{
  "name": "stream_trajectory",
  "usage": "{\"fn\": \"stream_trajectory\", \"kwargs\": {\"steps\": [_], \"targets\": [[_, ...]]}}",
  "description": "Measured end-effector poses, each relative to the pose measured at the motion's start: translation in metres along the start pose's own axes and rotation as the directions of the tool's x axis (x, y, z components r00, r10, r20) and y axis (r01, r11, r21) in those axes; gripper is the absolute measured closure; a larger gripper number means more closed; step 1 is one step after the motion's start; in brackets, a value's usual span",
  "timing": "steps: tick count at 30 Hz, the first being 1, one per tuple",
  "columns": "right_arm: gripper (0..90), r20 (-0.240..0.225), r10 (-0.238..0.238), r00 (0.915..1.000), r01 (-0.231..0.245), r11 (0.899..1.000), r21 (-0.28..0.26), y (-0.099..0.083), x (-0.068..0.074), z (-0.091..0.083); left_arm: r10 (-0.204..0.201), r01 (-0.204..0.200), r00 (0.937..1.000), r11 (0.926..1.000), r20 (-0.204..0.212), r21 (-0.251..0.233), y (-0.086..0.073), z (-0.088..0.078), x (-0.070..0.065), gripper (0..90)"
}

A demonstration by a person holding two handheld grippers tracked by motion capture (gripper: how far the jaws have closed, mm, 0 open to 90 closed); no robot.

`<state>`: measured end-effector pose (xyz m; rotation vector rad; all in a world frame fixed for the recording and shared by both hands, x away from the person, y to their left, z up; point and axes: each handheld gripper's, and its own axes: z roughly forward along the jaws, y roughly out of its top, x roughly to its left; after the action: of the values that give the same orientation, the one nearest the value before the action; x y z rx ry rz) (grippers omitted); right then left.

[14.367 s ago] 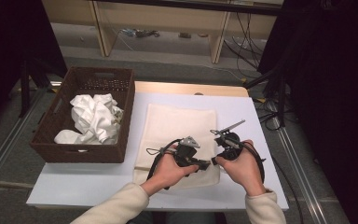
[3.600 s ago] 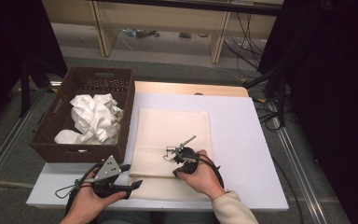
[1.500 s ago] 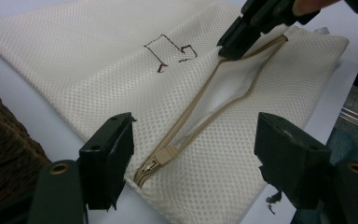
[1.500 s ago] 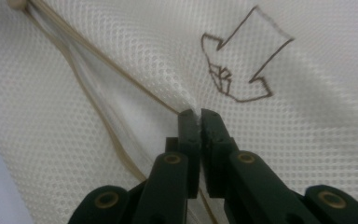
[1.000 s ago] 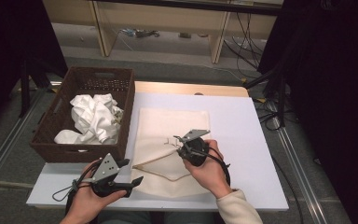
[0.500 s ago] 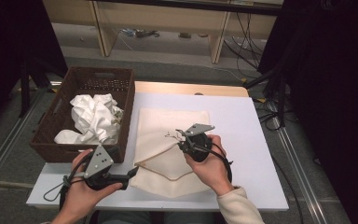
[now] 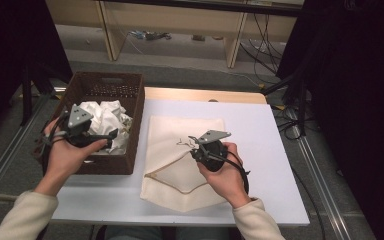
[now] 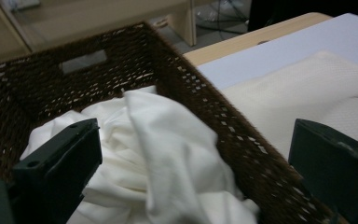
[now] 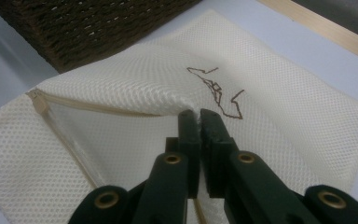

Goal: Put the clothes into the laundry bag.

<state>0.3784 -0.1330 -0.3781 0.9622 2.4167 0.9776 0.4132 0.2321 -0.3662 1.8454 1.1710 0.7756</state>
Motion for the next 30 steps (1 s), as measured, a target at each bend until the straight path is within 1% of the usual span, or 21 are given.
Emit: {"fn": "stream_trajectory", "kwargs": {"steps": [2,3,5,6,7,8,9,12,13,14,15,16,18,20,21,23,24,25,27,29,30], "targets": [[88.7,0.001,0.011,0.9999,-0.011,1.000,0.005,0.000,0.002,0.000,-0.043,0.042,0.9991,0.9980,0.006,0.046,0.002,0.013,0.008,1.1],[88.6,-0.005,-0.009,0.9999,0.009,1.000,0.004,0.000,0.001,0.001,-0.031,0.029,0.9993,0.9958,0.022,0.087,0.002,0.019,0.015,1.1],[88.7,-0.005,-0.021,0.9998,0.021,1.000,0.002,0.000,0.001,0.001,-0.058,0.052,0.9971,0.9914,0.048,0.120,0.001,0.033,0.023,1.0],[88.7,-0.005,-0.020,0.9998,0.020,1.000,0.002,0.000,0.001,0.001,-0.058,0.052,0.9975,0.9890,0.041,0.138,0.001,0.038,0.026,1.0],[88.7,-0.004,0.018,0.9998,-0.018,1.000,0.001,0.000,0.002,0.000,-0.054,0.048,0.9980,0.9871,0.033,0.152,0.001,0.043,0.027,1.0],[88.7,-0.004,-0.002,1.0000,0.002,1.000,-0.009,0.000,0.000,0.001,-0.038,0.032,0.9989,0.9850,0.029,0.169,0.002,0.048,0.030,1.0],[88.7,-0.008,0.011,0.9999,-0.010,1.000,0.004,0.000,0.000,-0.001,-0.057,0.053,0.9982,0.9825,0.019,0.179,0.001,0.053,0.031,0.8],[88.7,-0.008,0.023,0.9997,-0.023,1.000,0.009,0.000,0.000,-0.001,-0.139,0.142,0.9898,0.9505,-0.030,0.276,0.002,0.061,0.029,0.3],[88.7,-0.010,0.023,0.9997,-0.023,1.000,0.012,-0.001,0.001,-0.001,-0.157,0.162,0.9868,0.9447,-0.041,0.285,0.004,0.062,0.029,0.4],[88.7,-0.018,-0.007,0.9998,0.007,1.000,0.005,0.000,-0.001,0.000,-0.170,0.178,0.9840,0.9462,-0.052,0.270,0.008,0.062,0.029,1.1],[88.7,-0.017,-0.006,0.9998,0.007,1.000,0.004,0.000,-0.001,0.000,-0.064,0.067,0.9978,0.9749,-0.021,0.212,0.012,0.063,0.036,1.3],[88.7,-0.011,-0.007,0.9999,0.007,1.000,-0.003,0.000,-0.001,0.000,-0.113,0.126,0.9910,0.9685,-0.071,0.215,0.015,0.061,0.031,1.7],[88.7,-0.016,0.014,0.9998,-0.014,1.000,0.003,0.000,0.000,0.000,-0.072,0.085,0.9952,0.9718,-0.067,0.220,0.019,0.064,0.032,1.2],[88.6,-0.013,-0.006,0.9999,0.006,1.000,-0.003,0.000,-0.001,0.000,-0.077,0.090,0.9952,0.9664,-0.061,0.241,0.016,0.071,0.033,0.4],[88.7,-0.014,-0.005,0.9999,0.005,1.000,0.000,0.000,-0.001,0.001,-0.089,0.102,0.9941,0.9609,-0.062,0.257,0.014,0.075,0.032,0.0],[88.7,-0.014,-0.003,0.9999,0.003,1.000,-0.001,-0.001,0.000,0.001,-0.035,0.048,0.9981,0.9551,-0.050,0.292,0.009,0.083,0.039,0.0],[88.7,-0.015,0.022,0.9997,-0.022,1.000,0.014,-0.001,0.002,0.000,-0.048,0.065,0.9969,0.9504,-0.063,0.304,0.006,0.087,0.039,0.0],[88.7,-0.013,0.011,0.9999,-0.011,1.000,0.010,-0.001,0.001,0.001,-0.127,0.154,0.9864,0.9362,-0.105,0.316,0.002,0.090,0.035,0.0],[88.7,-0.014,0.013,0.9998,-0.013,1.000,0.014,-0.001,0.001,0.001,-0.206,0.251,0.9645,0.9101,-0.165,0.330,-0.002,0.094,0.031,0.0],[88.7,-0.019,0.030,0.9994,-0.030,0.999,0.018,-0.001,0.002,0.001,-0.200,0.252,0.9638,0.9013,-0.176,0.353,-0.006,0.099,0.031,0.0],[88.7,-0.022,0.002,0.9998,-0.001,1.000,0.014,-0.002,0.000,0.002,-0.199,0.252,0.9639,0.8974,-0.176,0.362,-0.009,0.102,0.032,0.0]]}}
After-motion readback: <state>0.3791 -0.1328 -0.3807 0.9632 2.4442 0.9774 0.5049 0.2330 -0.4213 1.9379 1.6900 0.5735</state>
